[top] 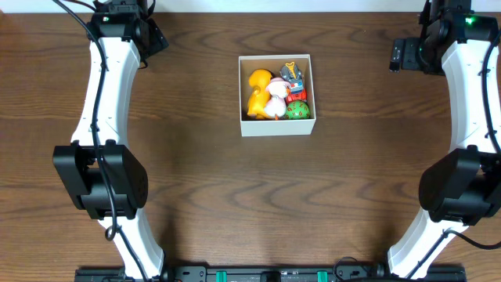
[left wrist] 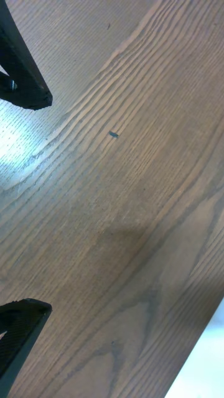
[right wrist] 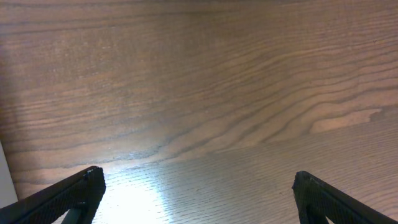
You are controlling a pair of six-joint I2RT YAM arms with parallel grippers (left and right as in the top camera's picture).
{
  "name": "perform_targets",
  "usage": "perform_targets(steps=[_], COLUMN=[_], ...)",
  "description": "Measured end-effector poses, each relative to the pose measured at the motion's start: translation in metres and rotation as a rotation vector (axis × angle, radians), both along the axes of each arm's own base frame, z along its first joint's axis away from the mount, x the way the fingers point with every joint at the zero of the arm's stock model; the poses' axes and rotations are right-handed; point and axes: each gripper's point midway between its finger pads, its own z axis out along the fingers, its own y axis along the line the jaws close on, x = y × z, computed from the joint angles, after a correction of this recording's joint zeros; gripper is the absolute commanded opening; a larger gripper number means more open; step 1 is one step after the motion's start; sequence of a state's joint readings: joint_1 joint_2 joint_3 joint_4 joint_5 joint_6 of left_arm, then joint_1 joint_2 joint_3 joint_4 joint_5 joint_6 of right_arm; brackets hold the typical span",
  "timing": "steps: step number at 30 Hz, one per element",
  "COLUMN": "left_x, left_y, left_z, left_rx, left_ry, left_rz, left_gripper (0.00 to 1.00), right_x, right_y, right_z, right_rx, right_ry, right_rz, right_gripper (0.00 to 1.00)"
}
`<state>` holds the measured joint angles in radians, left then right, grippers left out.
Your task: Pack container
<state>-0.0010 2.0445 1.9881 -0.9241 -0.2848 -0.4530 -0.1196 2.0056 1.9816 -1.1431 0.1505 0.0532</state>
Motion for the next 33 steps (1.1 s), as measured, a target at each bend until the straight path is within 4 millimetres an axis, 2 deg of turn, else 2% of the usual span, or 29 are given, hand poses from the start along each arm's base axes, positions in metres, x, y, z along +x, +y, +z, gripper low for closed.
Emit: perform_targets(steps=[29,33], left_x=[0.0,-0.0067], left_y=[0.0,0.0001], left_z=[0.0,-0.0019], left_rx=[0.0,0.001], left_ry=[0.0,0.028], left_rz=[0.0,0.0], left_gripper=[0.98,0.98], right_x=[0.0,0.0], right_y=[-0.0001,0.0], right_z=[0.0,0.0], right_rx=[0.0,0.0], right_ry=[0.0,0.0], right_rz=[0.0,0.0], right_gripper=[0.99,0.99])
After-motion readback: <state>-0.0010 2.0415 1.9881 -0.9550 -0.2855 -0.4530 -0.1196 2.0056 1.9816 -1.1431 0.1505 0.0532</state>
